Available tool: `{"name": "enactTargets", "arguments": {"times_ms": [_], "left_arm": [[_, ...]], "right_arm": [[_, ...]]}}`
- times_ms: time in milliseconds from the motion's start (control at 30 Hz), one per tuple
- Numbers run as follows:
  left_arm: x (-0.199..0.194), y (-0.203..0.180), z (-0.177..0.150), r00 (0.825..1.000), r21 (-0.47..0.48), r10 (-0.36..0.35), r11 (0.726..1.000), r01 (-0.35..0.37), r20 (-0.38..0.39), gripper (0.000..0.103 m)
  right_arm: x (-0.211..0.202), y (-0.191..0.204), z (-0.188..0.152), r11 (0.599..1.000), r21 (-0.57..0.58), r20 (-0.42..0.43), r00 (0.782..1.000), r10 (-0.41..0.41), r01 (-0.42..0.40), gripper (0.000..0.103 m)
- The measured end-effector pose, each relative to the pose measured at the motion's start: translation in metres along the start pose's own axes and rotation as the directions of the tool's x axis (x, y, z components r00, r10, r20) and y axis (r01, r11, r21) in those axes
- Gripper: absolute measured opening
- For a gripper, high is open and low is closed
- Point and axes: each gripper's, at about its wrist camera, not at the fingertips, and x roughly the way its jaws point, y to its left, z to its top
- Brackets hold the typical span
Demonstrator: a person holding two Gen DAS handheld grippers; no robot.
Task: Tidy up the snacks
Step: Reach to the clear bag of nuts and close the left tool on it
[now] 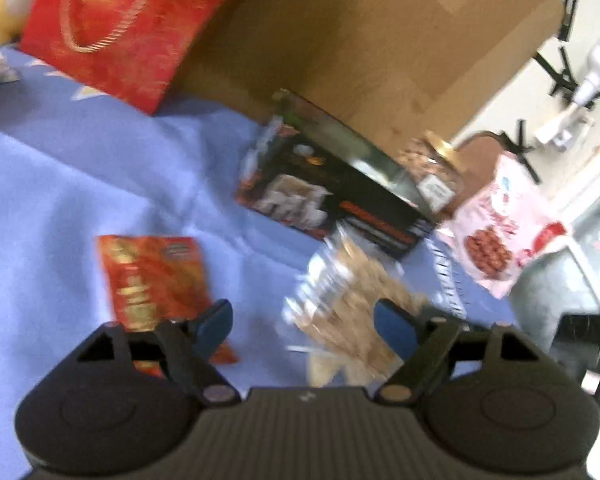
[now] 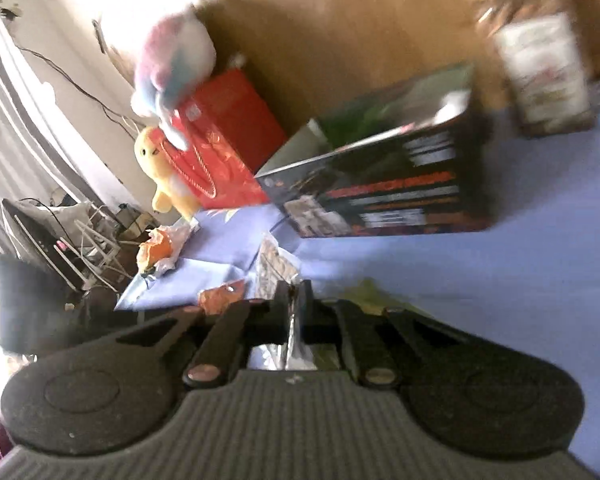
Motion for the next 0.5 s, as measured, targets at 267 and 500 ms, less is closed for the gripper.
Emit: {"name": "enactTargets", "arguments": {"times_ms": [267,500], "left_arm": [[0.064,-0.067,0.000,0.991,0.193,-0.049,0.978,0.072,-0.124,0.080],[0.063,-0.079,-0.017,0.985,0.243,-0.014,0.968,0.057,-0.174,0.080]], "right_arm": [[-0.039,-0.050,-0.029,0.977,0.104,0.058,0.980,-0.192,0.186,0.009],[-0.044,-0.060,-0.037,0.981,0.148,0.023,0.991,-0.131,0.127,0.029]]}}
